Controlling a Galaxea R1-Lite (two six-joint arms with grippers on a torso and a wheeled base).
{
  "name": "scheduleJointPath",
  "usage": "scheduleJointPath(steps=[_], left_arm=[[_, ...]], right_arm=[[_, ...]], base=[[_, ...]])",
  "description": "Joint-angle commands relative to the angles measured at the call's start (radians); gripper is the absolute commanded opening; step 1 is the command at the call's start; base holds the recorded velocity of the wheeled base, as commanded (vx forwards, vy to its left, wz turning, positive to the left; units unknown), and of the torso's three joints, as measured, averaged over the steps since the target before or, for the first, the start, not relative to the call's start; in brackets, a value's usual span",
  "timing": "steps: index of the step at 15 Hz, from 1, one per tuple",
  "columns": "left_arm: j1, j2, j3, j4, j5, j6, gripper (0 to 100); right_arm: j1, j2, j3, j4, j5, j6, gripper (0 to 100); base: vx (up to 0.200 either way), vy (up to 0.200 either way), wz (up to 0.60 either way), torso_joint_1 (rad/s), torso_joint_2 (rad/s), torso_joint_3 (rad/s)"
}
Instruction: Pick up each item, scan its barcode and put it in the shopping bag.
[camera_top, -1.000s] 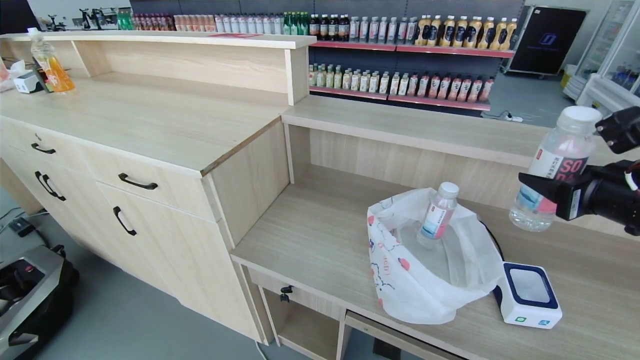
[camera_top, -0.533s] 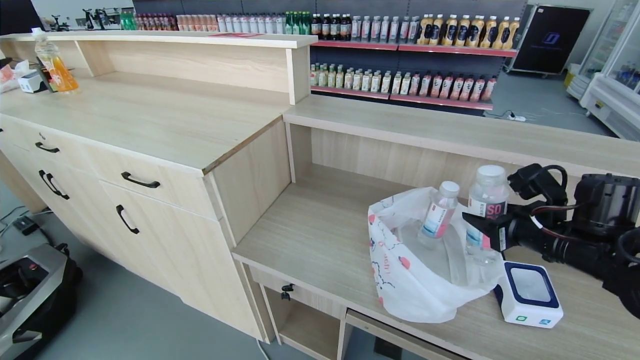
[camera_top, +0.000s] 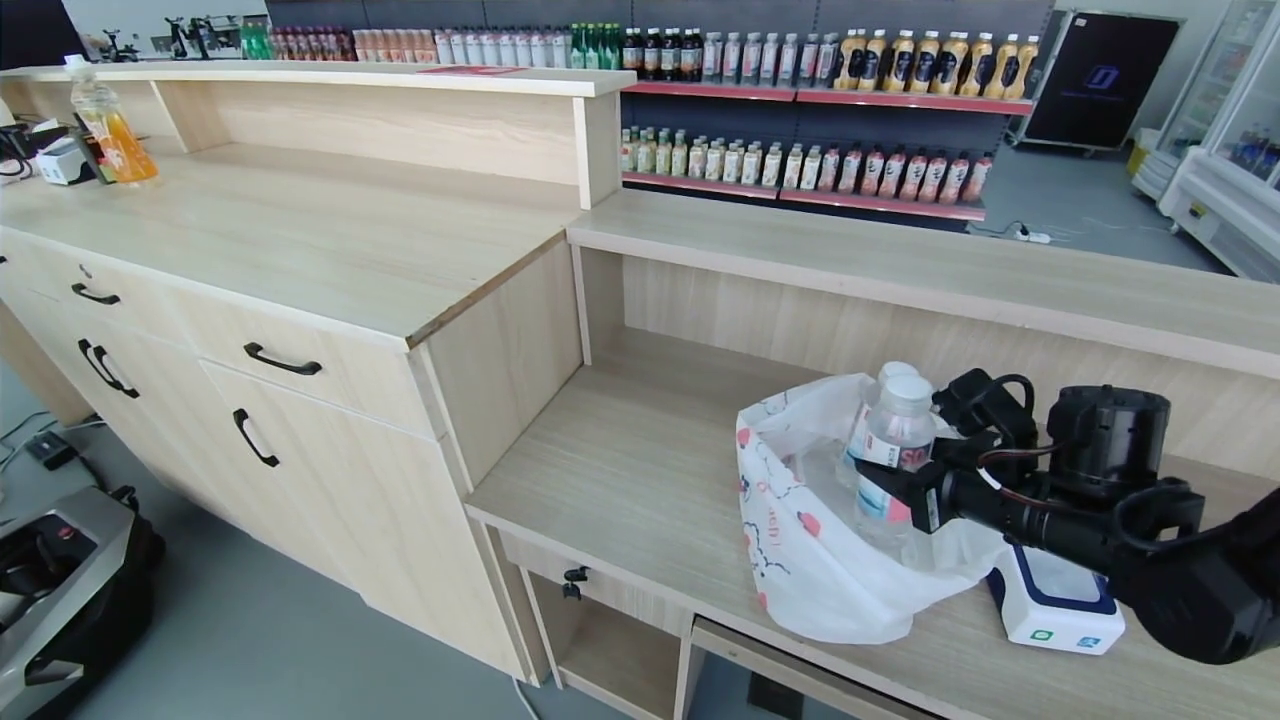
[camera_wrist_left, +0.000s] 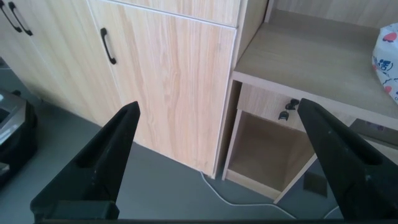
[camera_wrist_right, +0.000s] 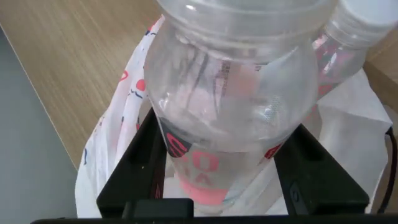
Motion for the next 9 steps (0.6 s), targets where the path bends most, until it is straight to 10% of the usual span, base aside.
scheduleJointPath(steps=[1,9], left_arm=[[0.001,0.0,0.0,0.0,0.001,0.0,100],[0.001,0.0,0.0,0.0,0.001,0.0,100]], right_arm=[[0.015,0.114,-0.034,-0.067,0.023,0.003,0],[0.018,0.345,-0.194,-0.292,0.029,0.053,0]], base=[[0.0,0.0,0.0,0.0,0.0,0.0],[0.0,0.0,0.0,0.0,0.0,0.0]])
